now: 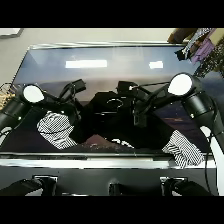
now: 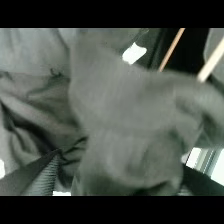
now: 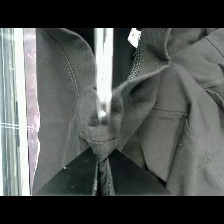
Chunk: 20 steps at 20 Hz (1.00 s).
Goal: Fold the clothes and pants, and hang the long-sleeved shirts on hangers.
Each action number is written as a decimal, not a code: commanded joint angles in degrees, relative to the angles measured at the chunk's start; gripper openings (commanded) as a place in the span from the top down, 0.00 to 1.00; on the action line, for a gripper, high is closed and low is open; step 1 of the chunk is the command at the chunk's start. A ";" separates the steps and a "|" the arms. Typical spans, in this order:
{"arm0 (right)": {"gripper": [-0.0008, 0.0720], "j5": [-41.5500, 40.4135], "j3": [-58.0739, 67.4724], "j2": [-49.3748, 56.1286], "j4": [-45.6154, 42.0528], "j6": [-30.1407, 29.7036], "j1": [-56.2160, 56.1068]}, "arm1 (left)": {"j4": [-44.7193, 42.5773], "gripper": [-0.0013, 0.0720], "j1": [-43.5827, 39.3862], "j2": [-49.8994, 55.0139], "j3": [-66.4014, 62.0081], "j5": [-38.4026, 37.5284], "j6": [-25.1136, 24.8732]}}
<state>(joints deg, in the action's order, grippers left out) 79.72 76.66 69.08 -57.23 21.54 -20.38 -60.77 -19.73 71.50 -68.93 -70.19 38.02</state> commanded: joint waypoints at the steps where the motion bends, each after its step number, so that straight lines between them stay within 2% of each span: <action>1: 0.96 0.11 -0.02 -0.02 1.01 0.04 -0.07 | -0.02 0.54 -1.57 1.57 0.02 0.74 -0.76; 2: 0.96 0.11 -0.02 -0.04 1.09 0.04 -0.07 | -0.02 0.81 -1.77 1.64 0.02 0.76 -0.74; 3: 0.95 0.11 -0.02 -0.04 1.09 0.07 -0.07 | -0.04 0.95 -1.77 1.57 0.00 0.81 -0.76; 8: 0.95 0.11 0.00 -0.04 1.05 0.59 -0.07 | -0.13 0.96 -1.33 0.57 -0.46 0.61 -0.52; 9: 0.92 0.02 0.00 -0.22 0.98 2.12 -0.04 | -0.13 0.96 -1.31 -0.04 -0.46 0.66 -0.52; 12: 0.59 -2.71 0.92 -2.43 -3.93 10.80 0.15 | -0.24 0.96 -1.31 -2.93 -0.46 0.61 -0.44; 14: 0.49 -4.76 2.43 -5.64 -7.56 16.57 1.84 | -0.26 0.96 -1.31 -4.98 -0.46 0.63 1.25; 15: 0.37 -4.70 3.43 -7.56 -9.44 17.88 3.37 | -0.28 0.96 -1.31 -5.95 -0.46 0.61 2.36; 16: 0.31 -4.72 4.37 -9.62 -10.47 19.76 5.49 | -0.28 0.96 -1.33 -6.86 -0.46 0.59 2.51; 20: 0.31 -0.74 4.98 -17.94 -10.47 20.96 18.08 | -0.72 0.96 -1.44 -10.99 -0.46 0.57 2.51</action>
<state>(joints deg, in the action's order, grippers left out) 76.55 80.95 56.25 -66.08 39.68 -9.76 -61.28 -21.12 63.31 -69.34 -69.45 40.29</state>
